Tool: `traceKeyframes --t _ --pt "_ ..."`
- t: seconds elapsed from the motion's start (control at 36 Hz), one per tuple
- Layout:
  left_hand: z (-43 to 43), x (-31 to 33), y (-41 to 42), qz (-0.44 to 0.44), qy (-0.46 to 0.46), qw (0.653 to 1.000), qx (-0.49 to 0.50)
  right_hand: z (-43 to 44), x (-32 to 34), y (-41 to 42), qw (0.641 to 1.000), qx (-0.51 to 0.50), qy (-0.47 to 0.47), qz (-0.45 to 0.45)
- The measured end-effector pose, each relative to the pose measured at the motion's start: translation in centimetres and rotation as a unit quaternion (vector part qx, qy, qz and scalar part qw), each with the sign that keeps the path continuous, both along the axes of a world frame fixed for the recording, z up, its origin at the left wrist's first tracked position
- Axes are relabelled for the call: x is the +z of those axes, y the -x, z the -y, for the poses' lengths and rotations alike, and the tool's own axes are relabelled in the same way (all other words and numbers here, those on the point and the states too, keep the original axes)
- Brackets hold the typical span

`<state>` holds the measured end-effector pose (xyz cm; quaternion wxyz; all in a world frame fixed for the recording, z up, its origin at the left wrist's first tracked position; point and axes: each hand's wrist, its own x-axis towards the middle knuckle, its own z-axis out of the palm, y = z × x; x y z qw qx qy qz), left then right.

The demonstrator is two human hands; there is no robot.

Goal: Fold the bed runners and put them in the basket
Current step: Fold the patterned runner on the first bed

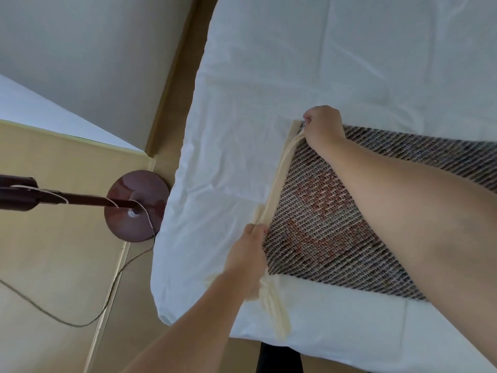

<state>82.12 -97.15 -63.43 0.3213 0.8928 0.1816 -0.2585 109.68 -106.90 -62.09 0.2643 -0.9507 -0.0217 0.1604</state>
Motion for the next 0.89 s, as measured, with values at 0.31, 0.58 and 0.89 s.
traceKeyframes --t 0.31,0.58,0.89 --pt "5.1 -0.9 -2.8 0.117 -0.183 0.963 -0.16 4.7 -3.9 4.2 0.964 0.249 0.054 0.076" --pt "14.8 -4.6 -5.1 0.112 -0.205 0.952 -0.2 17.4 -6.1 3.7 0.917 0.289 0.257 0.1" --pt "24.7 -5.4 -9.9 0.14 -0.219 0.94 -0.219 36.4 -5.8 1.8 0.937 0.16 0.302 0.065"
